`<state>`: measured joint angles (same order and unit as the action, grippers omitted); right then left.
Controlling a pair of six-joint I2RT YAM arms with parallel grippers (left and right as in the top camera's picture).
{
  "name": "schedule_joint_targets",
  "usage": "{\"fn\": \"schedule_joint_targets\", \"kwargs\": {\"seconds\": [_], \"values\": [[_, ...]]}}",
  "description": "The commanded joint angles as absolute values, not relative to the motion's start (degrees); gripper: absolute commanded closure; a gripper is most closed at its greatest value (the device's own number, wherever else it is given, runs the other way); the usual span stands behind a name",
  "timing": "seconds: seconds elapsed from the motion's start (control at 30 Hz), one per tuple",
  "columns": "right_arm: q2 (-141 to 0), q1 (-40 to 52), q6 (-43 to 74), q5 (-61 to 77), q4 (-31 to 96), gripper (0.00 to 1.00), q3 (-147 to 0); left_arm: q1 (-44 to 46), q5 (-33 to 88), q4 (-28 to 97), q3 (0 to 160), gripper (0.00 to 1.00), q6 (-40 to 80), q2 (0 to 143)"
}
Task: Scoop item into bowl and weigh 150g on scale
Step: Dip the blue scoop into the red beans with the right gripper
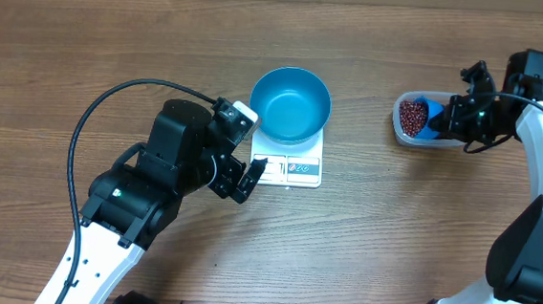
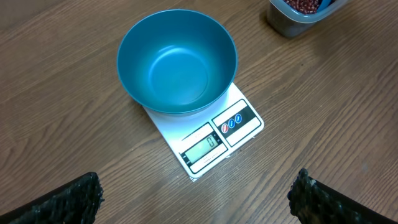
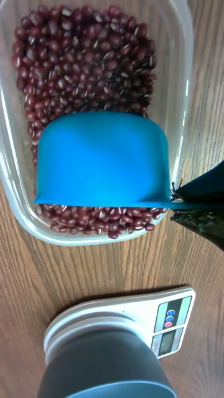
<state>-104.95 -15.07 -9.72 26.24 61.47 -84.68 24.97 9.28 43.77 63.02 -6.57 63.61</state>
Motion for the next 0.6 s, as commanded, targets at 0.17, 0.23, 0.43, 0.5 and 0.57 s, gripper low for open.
{"fn": "schedule_joint_targets", "kwargs": {"seconds": [0.17,0.23,0.43,0.5,0.57], "values": [[-104.5,-20.5,-8.7,35.0,61.9,0.96,-85.5,24.7,10.1,43.7,62.8,0.00,-7.7,63.8],[-104.9,-22.2,-7.7,36.6,62.1,0.96,-85.5,24.7,10.1,43.7,62.8,0.01,-7.7,63.8],[-106.8,-27.0,-6.4,40.2,63.2,0.96,-85.5,24.7,10.1,43.7,62.8,0.00,-7.7,63.8],[-107.0,-28.3,-6.4,42.4,63.8,0.96,-85.5,24.7,10.1,43.7,62.8,0.00,-7.7,63.8],[-107.0,-29.5,-6.5,44.8,64.2,0.96,-85.5,24.7,10.1,43.7,62.8,0.01,-7.7,63.8]]}}
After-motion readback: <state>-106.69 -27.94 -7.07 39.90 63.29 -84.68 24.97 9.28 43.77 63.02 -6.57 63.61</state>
